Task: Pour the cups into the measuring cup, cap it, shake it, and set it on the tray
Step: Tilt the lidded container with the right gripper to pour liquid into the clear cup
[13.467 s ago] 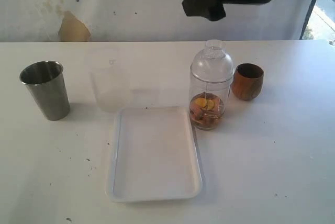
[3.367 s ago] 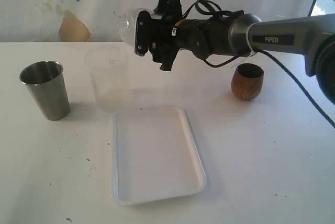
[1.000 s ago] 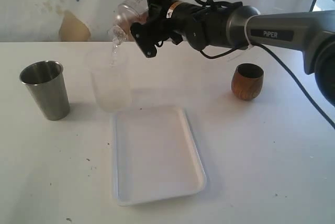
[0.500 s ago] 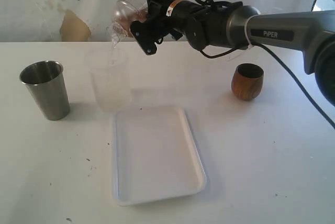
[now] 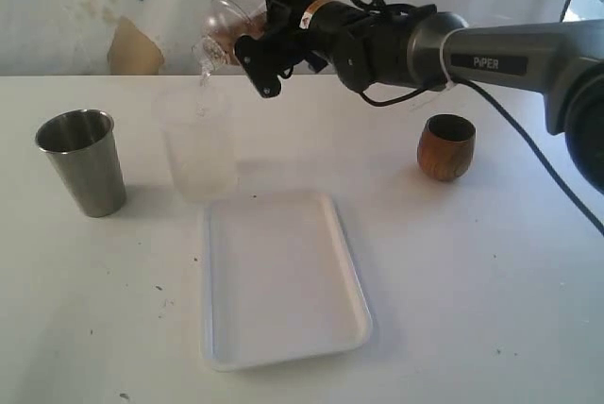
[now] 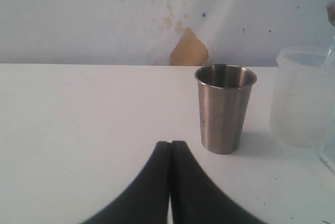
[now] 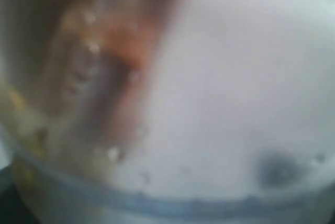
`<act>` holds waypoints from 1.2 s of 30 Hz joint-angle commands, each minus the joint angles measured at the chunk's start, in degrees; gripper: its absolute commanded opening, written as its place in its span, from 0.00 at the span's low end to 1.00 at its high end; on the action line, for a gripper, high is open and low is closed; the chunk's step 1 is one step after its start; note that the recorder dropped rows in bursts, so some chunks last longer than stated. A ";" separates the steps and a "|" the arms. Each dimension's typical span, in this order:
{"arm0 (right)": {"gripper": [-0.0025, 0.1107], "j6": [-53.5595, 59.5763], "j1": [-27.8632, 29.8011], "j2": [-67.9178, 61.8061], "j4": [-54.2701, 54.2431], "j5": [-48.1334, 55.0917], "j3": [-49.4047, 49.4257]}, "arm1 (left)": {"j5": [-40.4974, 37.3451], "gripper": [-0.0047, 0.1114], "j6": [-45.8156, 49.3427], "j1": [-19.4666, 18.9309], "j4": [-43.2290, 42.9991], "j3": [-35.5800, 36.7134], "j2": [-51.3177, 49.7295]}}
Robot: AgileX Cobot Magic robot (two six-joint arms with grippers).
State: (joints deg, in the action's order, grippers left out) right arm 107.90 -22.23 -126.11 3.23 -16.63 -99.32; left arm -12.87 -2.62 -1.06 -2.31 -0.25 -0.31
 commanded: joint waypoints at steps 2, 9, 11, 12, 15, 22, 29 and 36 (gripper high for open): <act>0.02 -0.08 0.56 -1.24 -3.23 -3.07 -0.94 | 0.36 0.04 -0.06 0.18 0.35 0.25 0.31; 0.02 -0.08 0.56 -3.36 -6.18 -3.15 -3.96 | 0.36 0.04 -0.06 0.18 0.35 0.25 0.31; 0.02 -0.08 0.56 -4.13 -6.65 -2.68 -4.86 | 0.47 0.04 -0.06 0.18 0.35 0.25 0.31; 0.02 -0.08 0.56 -4.26 -6.65 -2.68 -5.14 | 0.47 0.04 -0.06 0.18 0.35 0.25 0.31; 0.02 0.02 0.56 -4.38 -6.65 -2.68 -5.27 | 0.47 0.04 -0.06 0.18 0.35 0.25 0.31; 0.02 7.33 0.56 -4.39 -6.48 -2.79 -5.26 | 0.47 0.04 -0.06 0.18 0.35 0.25 0.31; 0.02 9.37 0.56 -4.39 -6.48 -3.50 -5.26 | 0.47 0.04 -0.06 0.18 0.35 0.25 0.31; 0.02 10.27 0.56 -4.39 -6.25 -5.71 -5.26 | 0.61 0.04 -0.06 0.18 0.35 0.25 0.31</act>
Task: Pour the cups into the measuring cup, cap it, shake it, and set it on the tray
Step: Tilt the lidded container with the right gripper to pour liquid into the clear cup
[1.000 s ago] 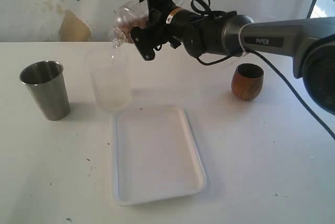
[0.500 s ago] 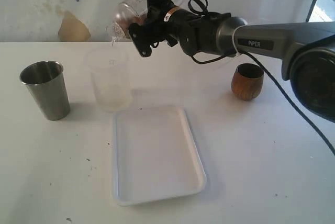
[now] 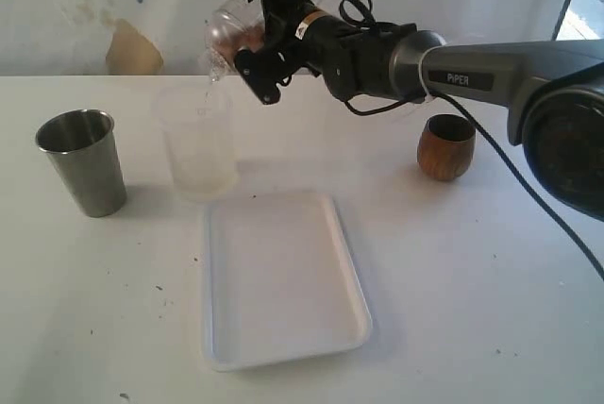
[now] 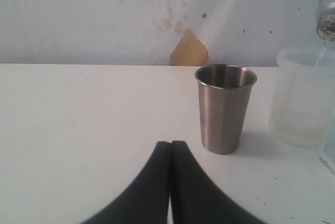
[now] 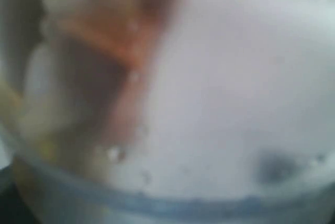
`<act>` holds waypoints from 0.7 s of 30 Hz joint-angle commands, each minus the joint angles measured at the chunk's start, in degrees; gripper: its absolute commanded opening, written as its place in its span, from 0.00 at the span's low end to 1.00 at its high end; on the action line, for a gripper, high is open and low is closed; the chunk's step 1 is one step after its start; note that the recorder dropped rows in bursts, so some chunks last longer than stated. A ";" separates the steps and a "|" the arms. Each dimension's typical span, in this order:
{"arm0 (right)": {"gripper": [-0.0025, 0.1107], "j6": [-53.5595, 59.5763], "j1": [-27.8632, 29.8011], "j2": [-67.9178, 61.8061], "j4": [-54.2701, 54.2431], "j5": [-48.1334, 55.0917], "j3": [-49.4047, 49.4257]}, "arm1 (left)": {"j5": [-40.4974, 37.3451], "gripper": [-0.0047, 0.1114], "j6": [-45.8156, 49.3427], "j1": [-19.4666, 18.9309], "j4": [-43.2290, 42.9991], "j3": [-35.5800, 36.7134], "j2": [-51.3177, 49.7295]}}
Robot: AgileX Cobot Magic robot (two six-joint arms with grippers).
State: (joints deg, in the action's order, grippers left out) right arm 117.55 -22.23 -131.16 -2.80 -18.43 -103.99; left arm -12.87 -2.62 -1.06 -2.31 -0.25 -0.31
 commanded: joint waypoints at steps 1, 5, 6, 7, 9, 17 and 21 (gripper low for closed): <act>0.02 0.62 0.56 0.67 -0.22 -4.01 -0.59 | 0.61 0.04 -0.06 0.18 0.35 0.25 0.31; 0.02 0.88 0.56 0.67 -0.22 -4.20 -0.59 | 0.61 0.04 -0.06 0.18 0.35 0.25 0.31; 0.02 0.88 0.56 0.67 -0.22 -4.34 -0.59 | 0.61 0.04 -0.06 0.18 0.35 0.25 0.31; 0.02 0.88 0.56 0.67 -0.22 -4.47 -0.59 | 0.61 0.04 -0.06 0.18 0.35 0.25 0.31; 0.02 0.88 0.56 0.67 -0.22 -4.47 -0.59 | 0.61 0.04 -0.06 0.18 0.35 0.25 0.31; 0.02 1.93 0.56 0.67 -0.13 -6.00 -0.59 | 0.61 0.04 -0.06 0.18 0.35 0.25 0.31; 0.02 2.20 0.56 0.67 0.18 -7.09 -0.59 | 0.61 0.04 -0.06 0.18 0.35 0.25 0.31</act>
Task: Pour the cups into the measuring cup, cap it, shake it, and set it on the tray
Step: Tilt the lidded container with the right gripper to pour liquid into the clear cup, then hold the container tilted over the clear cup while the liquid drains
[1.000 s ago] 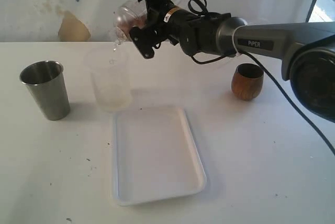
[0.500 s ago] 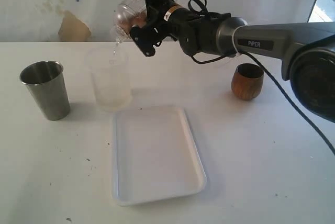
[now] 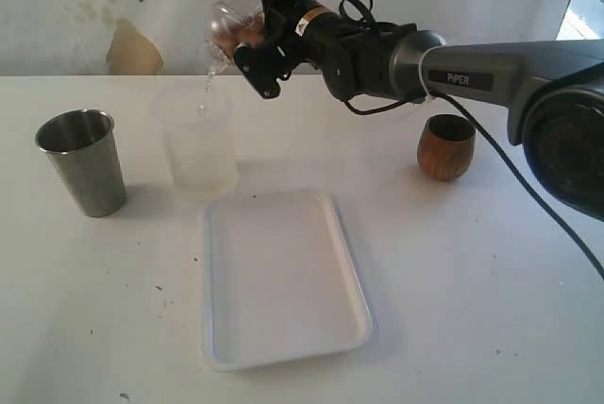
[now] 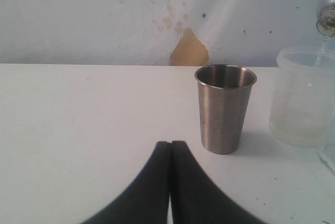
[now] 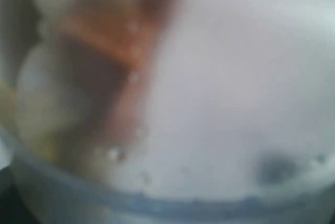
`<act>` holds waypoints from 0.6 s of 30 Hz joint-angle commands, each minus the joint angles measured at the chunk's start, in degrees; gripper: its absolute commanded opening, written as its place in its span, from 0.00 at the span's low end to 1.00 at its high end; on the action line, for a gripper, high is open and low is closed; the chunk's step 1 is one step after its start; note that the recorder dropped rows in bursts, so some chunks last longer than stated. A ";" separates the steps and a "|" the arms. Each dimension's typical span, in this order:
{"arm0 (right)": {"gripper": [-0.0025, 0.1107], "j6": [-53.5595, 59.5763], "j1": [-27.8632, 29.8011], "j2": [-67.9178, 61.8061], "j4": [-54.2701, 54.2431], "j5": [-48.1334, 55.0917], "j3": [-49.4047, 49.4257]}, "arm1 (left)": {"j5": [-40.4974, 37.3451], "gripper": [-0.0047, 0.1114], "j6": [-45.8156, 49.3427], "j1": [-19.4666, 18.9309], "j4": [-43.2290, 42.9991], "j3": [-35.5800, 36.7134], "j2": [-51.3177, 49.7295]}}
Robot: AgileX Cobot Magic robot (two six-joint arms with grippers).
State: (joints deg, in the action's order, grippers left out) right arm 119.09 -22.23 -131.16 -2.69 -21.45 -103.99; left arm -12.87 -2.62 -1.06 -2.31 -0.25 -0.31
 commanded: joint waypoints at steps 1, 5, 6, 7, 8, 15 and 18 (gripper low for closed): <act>0.02 0.95 0.56 0.67 0.08 -4.37 -0.59 | 0.61 0.04 -0.06 0.18 0.35 0.25 0.31; 0.02 1.74 0.31 0.67 0.08 -6.25 -0.59 | 0.61 0.04 -0.06 0.18 0.35 0.25 0.31; 0.02 1.74 0.31 0.67 0.08 -6.78 -0.59 | 0.61 0.04 -0.06 0.18 0.35 0.25 0.31; 0.02 1.74 0.31 0.67 0.08 -7.38 -0.59 | 0.61 0.04 -0.06 0.18 0.35 0.25 0.31; 0.02 1.74 0.31 0.67 0.08 -7.50 -0.59 | 0.61 0.04 -0.06 0.18 0.35 0.25 0.31; 0.02 1.74 0.31 0.67 0.08 -7.74 -0.59 | 0.61 0.04 -0.06 0.18 0.35 0.25 0.31; 0.02 1.74 0.10 0.67 0.08 -7.74 -0.59 | 0.61 0.04 -0.06 0.18 0.35 0.25 0.31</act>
